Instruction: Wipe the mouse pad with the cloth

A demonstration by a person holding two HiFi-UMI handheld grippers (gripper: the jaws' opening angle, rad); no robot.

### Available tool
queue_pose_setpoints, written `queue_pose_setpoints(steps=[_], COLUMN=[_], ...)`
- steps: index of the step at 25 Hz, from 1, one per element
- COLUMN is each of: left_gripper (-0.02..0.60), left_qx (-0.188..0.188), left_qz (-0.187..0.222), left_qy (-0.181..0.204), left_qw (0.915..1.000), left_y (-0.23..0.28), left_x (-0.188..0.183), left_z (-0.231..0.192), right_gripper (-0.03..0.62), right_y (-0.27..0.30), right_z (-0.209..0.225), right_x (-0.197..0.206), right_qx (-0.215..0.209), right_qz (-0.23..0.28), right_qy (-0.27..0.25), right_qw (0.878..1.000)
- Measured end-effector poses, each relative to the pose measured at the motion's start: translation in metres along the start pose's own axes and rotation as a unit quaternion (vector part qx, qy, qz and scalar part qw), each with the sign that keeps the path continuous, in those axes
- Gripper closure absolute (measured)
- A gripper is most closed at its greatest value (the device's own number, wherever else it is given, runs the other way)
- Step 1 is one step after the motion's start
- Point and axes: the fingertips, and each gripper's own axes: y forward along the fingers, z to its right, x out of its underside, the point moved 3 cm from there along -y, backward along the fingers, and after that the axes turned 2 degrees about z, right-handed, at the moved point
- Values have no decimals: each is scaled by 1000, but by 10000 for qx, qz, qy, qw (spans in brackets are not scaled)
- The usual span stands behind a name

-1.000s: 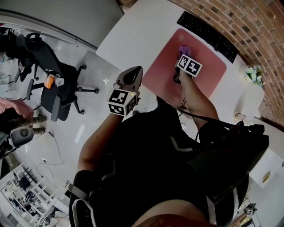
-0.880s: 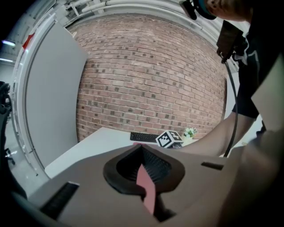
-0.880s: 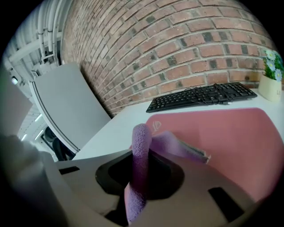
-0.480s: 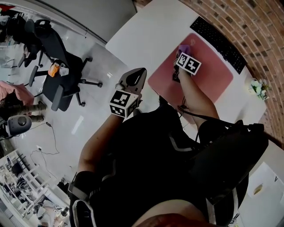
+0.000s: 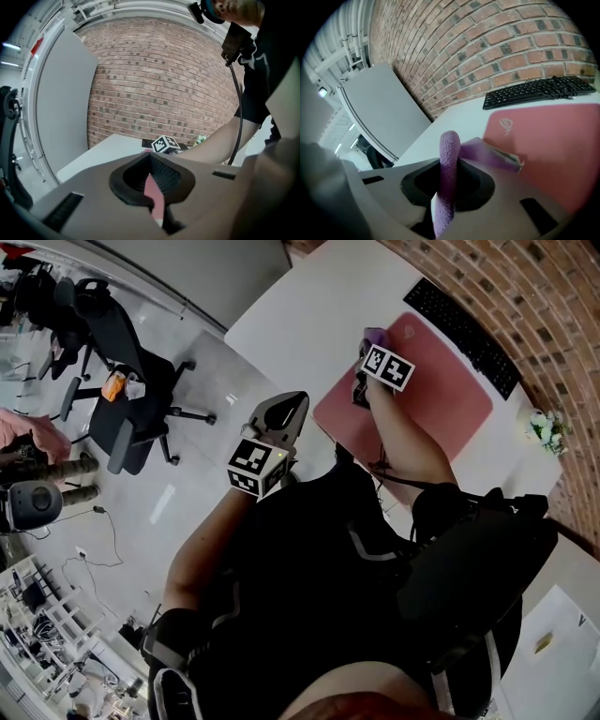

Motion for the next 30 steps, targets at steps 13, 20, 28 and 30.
queue_pose_setpoints(steps=[13, 20, 28, 30], left_gripper=[578, 578, 578, 578], left_qx=[498, 1277, 1939, 2111], left_qz=[136, 132, -168, -200], left_qy=[45, 155, 578, 683], left_qw=[9987, 9916, 9792, 9749], left_y=[6, 43, 93, 105], left_x=[-3, -8, -12, -16], left_z=[12, 52, 95, 108], right_gripper=[531, 531, 531, 531], right_y=[-89, -168, -256, -278], right_z=[5, 85, 191, 216], right_x=[-48, -83, -84, -84], right_qx=[-649, 7, 1053, 1348], right_qz=[1156, 2038, 2637, 2771], right_qy=[281, 556, 1000, 1035], right_qw=[9908, 9774, 9536, 9457])
